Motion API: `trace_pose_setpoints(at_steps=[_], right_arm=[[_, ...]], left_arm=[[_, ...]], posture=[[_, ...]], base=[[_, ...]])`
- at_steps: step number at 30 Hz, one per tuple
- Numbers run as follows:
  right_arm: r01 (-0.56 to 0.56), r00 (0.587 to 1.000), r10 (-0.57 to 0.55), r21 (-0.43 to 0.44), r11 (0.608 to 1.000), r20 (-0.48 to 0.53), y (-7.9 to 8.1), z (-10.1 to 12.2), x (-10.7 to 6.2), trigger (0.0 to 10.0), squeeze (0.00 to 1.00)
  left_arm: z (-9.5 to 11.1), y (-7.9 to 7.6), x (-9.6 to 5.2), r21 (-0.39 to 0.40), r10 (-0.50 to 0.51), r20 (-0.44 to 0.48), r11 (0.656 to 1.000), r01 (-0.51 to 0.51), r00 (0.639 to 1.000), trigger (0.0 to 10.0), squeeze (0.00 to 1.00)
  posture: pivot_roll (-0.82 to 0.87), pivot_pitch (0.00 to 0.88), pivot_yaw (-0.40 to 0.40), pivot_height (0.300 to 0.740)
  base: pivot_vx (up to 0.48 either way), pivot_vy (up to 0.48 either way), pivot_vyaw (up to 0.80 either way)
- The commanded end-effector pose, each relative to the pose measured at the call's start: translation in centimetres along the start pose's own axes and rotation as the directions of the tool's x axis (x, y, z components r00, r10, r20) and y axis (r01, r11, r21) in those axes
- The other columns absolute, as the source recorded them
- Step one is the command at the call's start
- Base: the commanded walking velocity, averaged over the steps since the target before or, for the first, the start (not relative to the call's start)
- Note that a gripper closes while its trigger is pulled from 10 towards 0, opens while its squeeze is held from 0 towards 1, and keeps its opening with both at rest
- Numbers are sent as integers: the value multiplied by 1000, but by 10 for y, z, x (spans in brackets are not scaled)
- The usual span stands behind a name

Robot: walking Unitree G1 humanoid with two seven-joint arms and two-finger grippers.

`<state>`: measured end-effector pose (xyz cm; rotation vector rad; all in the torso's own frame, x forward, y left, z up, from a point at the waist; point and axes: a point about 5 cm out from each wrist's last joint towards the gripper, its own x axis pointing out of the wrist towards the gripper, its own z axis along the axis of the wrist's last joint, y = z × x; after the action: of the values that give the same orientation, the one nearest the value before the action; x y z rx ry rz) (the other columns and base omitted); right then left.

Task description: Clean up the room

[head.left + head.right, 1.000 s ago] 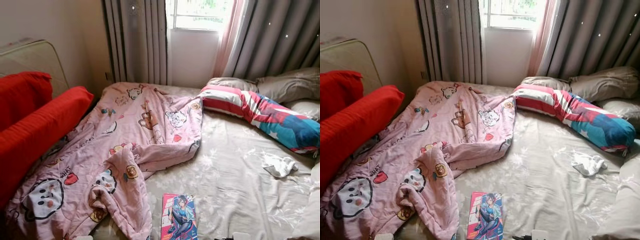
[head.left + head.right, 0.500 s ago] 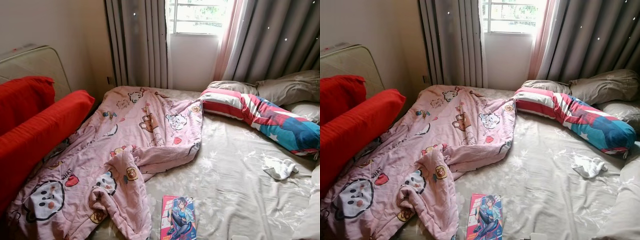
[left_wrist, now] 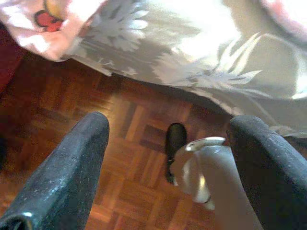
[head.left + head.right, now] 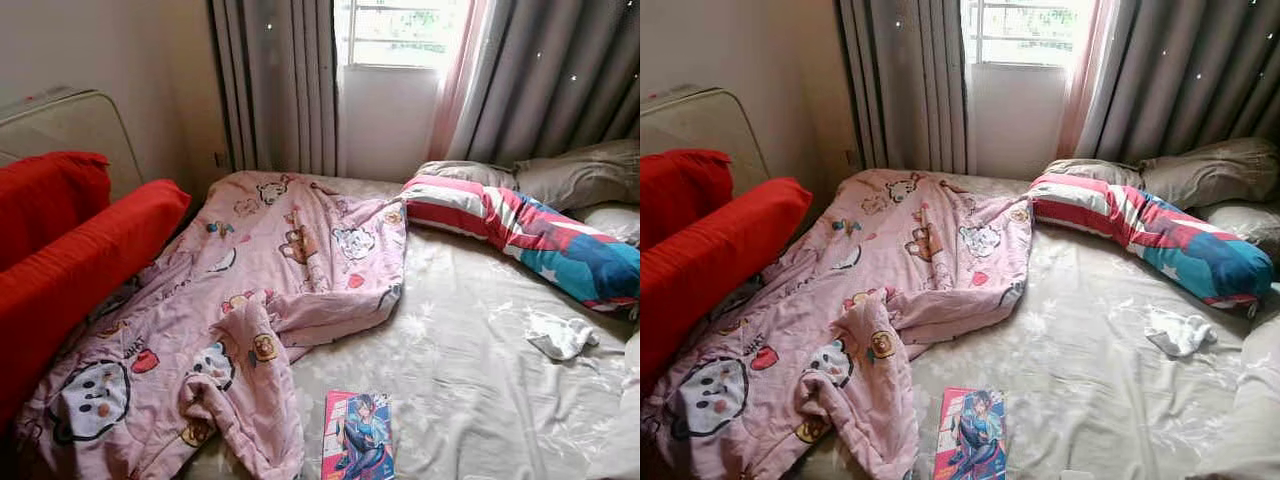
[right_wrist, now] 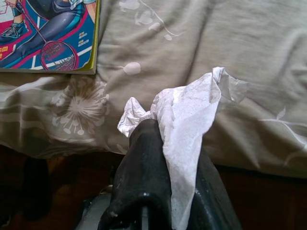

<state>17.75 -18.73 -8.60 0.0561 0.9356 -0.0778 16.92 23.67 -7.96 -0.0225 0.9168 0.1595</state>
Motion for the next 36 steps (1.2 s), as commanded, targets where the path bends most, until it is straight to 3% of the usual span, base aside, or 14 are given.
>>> trace_pose_setpoints(at_steps=[1,13,18,36], right_arm=[[1,1000,-1,11,1000,-18,1,-3,0,10000,0],[3,1000,-3,9,1000,-30,1,-6,-1,10000,0],[1,1000,0,8,1000,-30,0,-6,-1,10000,0],[-4,1000,5,5,1000,-31,1,-6,-1,10000,0]], left_arm=[[6,-6,3,14,-6,-3,1000,6,1000,10000,0],[37,-32,10,29,-37,42,999,36,998,10000,0],[27,-26,9,24,-30,28,999,29,999,10000,0],[27,-23,8,22,-27,29,999,27,999,10000,0]], posture=[[40,0,-11,740],[38,0,-13,740],[39,0,-15,740],[40,0,-12,740]], base=[[-240,0,0],[-249,0,0],[-248,0,0],[-250,0,0]])
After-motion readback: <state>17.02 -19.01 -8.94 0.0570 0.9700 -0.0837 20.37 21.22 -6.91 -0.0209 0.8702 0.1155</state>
